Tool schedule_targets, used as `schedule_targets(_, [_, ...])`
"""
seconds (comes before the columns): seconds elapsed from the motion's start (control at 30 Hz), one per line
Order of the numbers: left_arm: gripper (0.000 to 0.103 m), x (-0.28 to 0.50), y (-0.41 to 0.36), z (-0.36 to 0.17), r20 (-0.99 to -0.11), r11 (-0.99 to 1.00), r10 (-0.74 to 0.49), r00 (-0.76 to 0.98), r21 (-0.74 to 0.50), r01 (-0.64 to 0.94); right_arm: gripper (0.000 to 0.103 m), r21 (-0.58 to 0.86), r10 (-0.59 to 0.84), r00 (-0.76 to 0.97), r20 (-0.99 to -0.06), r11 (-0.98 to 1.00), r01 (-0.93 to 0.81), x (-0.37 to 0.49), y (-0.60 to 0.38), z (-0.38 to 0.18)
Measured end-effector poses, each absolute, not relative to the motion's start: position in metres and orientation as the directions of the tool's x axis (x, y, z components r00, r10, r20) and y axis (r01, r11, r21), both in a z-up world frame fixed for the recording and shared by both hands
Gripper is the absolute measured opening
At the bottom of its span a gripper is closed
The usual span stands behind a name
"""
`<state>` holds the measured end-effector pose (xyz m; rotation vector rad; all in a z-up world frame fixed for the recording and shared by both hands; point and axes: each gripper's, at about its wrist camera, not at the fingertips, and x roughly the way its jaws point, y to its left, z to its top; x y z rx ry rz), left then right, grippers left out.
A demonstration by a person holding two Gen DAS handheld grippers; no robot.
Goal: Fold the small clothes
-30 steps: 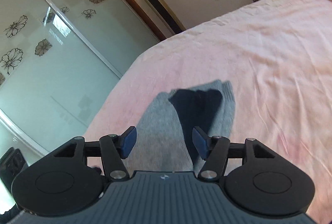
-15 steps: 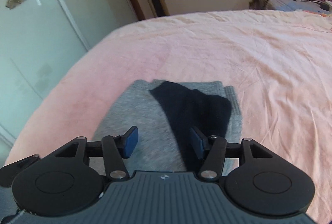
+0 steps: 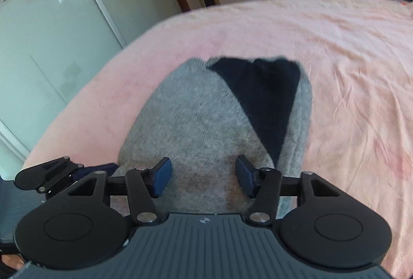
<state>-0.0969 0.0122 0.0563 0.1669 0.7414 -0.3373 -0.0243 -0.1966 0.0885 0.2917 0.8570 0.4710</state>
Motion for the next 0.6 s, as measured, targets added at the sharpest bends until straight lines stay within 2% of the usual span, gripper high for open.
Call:
schedule_targets(0.03, [0.082, -0.097, 0.014, 0.056, -0.686, 0.935, -0.241, 0.686, 0.026, 0.355, 0.054, 0.447, 0.497, 0.566, -0.658, 0.862, -0.238, -0.027, -0.199, 0.096])
schedule_targets(0.1, [0.082, -0.097, 0.015, 0.054, -0.686, 0.939, -0.240, 0.687, 0.016, 0.344, 0.056, 0.435, 0.506, 0.597, -0.622, 0.858, -0.274, -0.044, -0.197, 0.110])
schedule_targets(0.13, [0.083, -0.097, 0.016, 0.054, -0.685, 0.941, -0.239, 0.689, 0.011, 0.338, 0.060, 0.441, 0.519, 0.598, -0.611, 0.850, -0.287, -0.049, -0.196, 0.112])
schedule_targets(0.2, [0.083, -0.093, 0.016, 0.051, -0.684, 0.943, -0.237, 0.690, 0.007, 0.332, 0.065, 0.429, 0.503, 0.544, -0.672, 0.863, -0.268, -0.045, -0.193, 0.094])
schedule_targets(0.23, [0.083, -0.094, 0.018, 0.052, -0.687, 0.946, -0.234, 0.688, 0.001, 0.323, 0.060, 0.396, 0.475, 0.540, -0.695, 0.879, -0.265, -0.043, -0.194, 0.081])
schedule_targets(0.3, [0.082, -0.099, 0.026, 0.056, -0.690, 0.954, -0.233, 0.685, -0.025, 0.299, 0.051, 0.394, 0.465, 0.570, -0.677, 0.883, -0.254, -0.049, -0.201, 0.081])
schedule_targets(0.37, [0.081, -0.110, 0.036, 0.062, -0.677, 0.959, -0.231, 0.699, -0.037, 0.280, 0.053, 0.429, 0.469, 0.594, -0.654, 0.876, -0.219, -0.063, -0.207, 0.097])
schedule_targets(0.57, [0.082, -0.142, 0.063, 0.071, -0.633, 0.983, -0.184, 0.752, -0.100, 0.157, 0.076, 0.336, 0.410, 0.719, -0.562, 0.907, -0.254, -0.125, -0.214, 0.129])
schedule_targets(0.6, [0.082, -0.146, 0.064, 0.070, -0.634, 0.985, -0.174, 0.753, -0.104, 0.140, 0.083, 0.299, 0.370, 0.740, -0.562, 0.925, -0.235, -0.133, -0.214, 0.129])
